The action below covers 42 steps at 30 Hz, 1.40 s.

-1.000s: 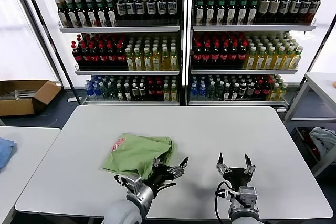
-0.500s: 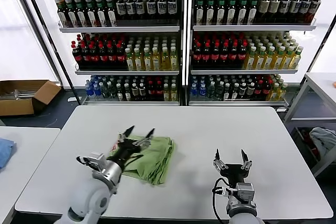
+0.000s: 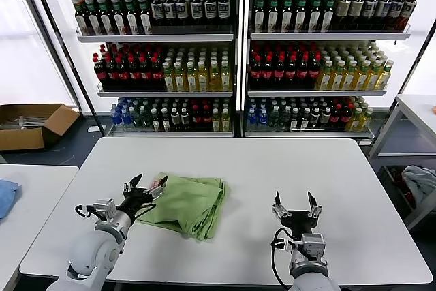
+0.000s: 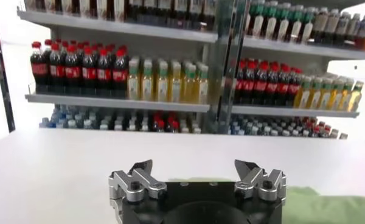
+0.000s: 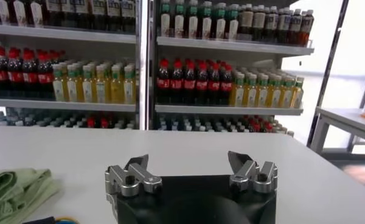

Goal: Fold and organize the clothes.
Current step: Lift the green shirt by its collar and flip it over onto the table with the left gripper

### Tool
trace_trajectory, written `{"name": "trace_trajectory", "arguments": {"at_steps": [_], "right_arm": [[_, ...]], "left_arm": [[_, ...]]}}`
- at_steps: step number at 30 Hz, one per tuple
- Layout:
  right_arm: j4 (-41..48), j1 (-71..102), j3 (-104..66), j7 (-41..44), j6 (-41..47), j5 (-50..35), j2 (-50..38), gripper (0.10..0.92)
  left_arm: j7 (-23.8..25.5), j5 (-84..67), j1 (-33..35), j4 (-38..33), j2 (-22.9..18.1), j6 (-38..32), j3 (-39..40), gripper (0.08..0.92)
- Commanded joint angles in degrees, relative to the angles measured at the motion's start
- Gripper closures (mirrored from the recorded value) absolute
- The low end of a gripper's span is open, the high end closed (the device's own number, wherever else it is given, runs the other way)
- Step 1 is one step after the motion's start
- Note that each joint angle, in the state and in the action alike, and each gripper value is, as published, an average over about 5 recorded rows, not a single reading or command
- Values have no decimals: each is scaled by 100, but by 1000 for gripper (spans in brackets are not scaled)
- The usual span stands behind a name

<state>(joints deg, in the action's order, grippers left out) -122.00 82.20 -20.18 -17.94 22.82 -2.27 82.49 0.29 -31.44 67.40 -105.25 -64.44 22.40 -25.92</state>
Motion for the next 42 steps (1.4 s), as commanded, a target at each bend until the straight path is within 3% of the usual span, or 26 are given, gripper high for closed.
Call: {"name": "trace_trajectory", "arguments": {"at_steps": [1,13,24,42], "right_arm": [[-1,-14,-10,6,6,-6,-13,203],[-2,74,14,16,-44,1,41,203],[-50,139,3,30,-64,4,15,203],[-20,-15,-5,54,-29,-83,-122,203]], "left_arm": [[224,-263,-162,590,197,261,-34,177],[351,-342,-249,1015,198,330,-7,177],[383,-341,-167,946,188,419,45,197],[544,-302,-8,893,107,282,-9,701]]}}
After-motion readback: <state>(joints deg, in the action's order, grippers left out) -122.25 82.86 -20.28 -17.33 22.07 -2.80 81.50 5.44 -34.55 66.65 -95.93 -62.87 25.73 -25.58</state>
